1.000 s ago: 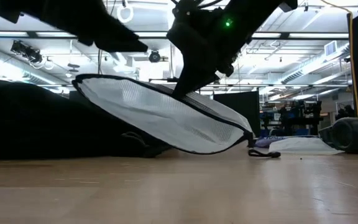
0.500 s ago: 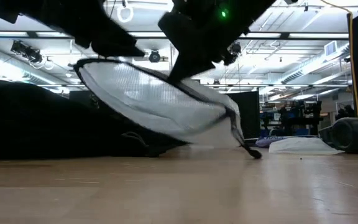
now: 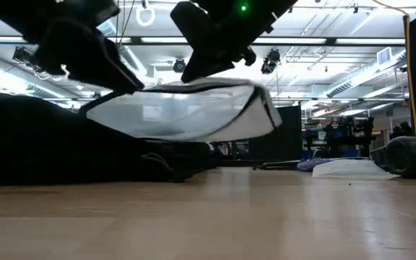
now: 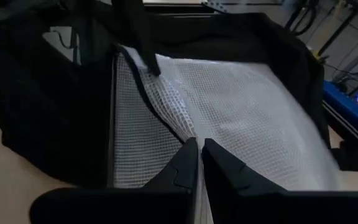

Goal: Unpack backpack
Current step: Put the mini fan into the zip bag

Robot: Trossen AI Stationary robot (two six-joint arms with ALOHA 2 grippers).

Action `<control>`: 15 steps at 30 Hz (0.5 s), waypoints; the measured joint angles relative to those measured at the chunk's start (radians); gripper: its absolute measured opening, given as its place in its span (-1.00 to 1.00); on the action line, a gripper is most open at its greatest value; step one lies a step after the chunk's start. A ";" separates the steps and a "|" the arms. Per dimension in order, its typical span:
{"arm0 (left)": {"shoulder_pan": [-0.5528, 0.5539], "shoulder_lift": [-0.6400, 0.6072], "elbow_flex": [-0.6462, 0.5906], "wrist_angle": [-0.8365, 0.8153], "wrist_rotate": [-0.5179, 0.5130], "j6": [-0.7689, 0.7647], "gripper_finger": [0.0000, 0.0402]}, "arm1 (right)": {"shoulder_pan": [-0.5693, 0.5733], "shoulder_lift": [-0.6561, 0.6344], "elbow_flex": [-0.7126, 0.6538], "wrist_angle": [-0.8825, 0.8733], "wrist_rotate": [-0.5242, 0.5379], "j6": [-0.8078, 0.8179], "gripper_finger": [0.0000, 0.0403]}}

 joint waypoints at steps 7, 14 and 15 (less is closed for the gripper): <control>-0.019 -0.001 0.000 -0.033 -0.112 -0.029 0.63 | -0.023 0.000 0.000 0.015 -0.040 -0.025 -1.00; -0.028 -0.001 0.000 -0.031 -0.084 -0.056 0.63 | -0.021 0.000 0.000 0.060 -0.044 -0.080 -1.00; -0.032 -0.001 0.000 -0.031 -0.072 -0.057 0.63 | -0.019 0.000 0.000 0.067 -0.043 -0.088 -1.00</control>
